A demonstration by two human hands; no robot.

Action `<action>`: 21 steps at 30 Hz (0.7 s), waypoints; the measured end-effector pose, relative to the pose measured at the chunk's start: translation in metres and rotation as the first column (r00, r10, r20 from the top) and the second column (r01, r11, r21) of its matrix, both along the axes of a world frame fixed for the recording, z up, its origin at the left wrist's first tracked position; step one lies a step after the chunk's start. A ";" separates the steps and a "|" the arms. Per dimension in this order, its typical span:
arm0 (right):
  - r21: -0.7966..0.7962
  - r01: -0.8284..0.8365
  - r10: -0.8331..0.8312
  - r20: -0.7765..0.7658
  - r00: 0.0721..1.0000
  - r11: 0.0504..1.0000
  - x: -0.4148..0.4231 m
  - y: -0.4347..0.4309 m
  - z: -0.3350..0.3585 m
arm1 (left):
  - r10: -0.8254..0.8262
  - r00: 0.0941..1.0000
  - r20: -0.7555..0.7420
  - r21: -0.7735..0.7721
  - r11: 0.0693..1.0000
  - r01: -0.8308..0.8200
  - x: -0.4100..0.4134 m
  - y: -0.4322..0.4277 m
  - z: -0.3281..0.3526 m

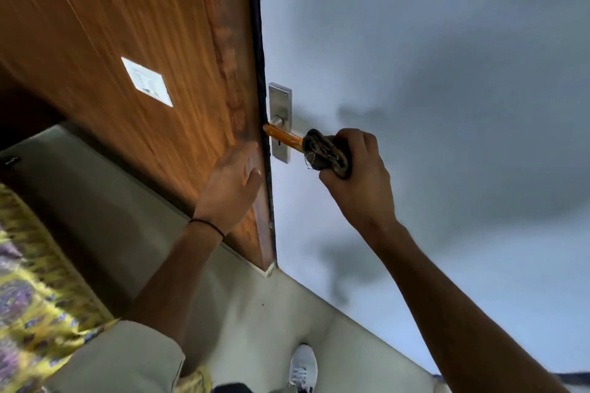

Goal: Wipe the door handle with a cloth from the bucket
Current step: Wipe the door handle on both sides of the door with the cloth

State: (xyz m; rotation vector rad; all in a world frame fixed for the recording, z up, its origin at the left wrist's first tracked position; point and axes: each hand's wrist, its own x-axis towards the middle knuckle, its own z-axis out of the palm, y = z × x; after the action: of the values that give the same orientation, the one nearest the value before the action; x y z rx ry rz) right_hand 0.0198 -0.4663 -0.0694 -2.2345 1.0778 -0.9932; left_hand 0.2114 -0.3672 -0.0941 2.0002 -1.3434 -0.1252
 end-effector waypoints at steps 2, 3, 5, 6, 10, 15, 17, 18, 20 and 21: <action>-0.017 0.016 -0.016 -0.007 1.000 1.000 0.018 -0.014 -0.005 | 0.022 0.997 0.078 -0.006 1.000 -0.022 0.018 -0.017 -0.006; -0.030 0.027 -0.028 -0.013 1.000 0.999 0.025 -0.019 -0.008 | 0.044 0.991 0.125 -0.012 0.999 -0.043 0.026 -0.025 -0.009; -0.047 0.057 -0.058 -0.034 0.998 0.997 0.037 -0.027 -0.016 | 0.113 0.971 0.213 -0.048 0.993 -0.105 0.039 -0.041 -0.013; -0.048 0.078 -0.080 -0.046 0.996 0.996 0.043 -0.030 -0.021 | 0.160 0.956 0.246 -0.066 0.987 -0.148 0.046 -0.048 -0.013; -0.061 0.166 -0.172 -0.120 0.978 0.984 0.066 -0.029 -0.039 | 0.292 0.902 0.319 -0.114 0.956 -0.269 0.071 -0.071 -0.011; -0.150 0.280 -0.304 -0.178 0.936 0.948 0.084 -0.018 -0.053 | 0.211 0.903 0.375 -0.168 0.973 -0.158 0.108 -0.095 -0.023; -0.240 0.329 -0.382 -0.230 0.895 0.913 0.092 -0.012 -0.057 | 0.171 0.907 0.384 -0.207 0.974 -0.096 0.120 -0.100 -0.031; -0.282 0.350 -0.421 -0.256 0.870 0.893 0.098 -0.011 -0.058 | 0.148 0.910 0.388 -0.225 0.972 -0.062 0.126 -0.101 -0.036; -0.325 0.380 -0.470 -0.270 0.840 0.866 0.109 -0.012 -0.061 | 0.103 0.918 0.384 -0.256 0.967 -0.001 0.135 -0.104 -0.045; -0.332 0.387 -0.478 -0.261 0.839 0.860 0.114 -0.013 -0.062 | 0.084 0.923 0.376 -0.274 0.962 0.024 0.137 -0.105 -0.048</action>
State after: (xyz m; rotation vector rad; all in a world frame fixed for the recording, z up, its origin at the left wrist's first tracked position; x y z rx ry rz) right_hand 0.1341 -0.4791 -0.1311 -2.4952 1.7653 -1.0011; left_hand 0.3484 -0.4717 -0.1417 1.8642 -1.4741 0.4702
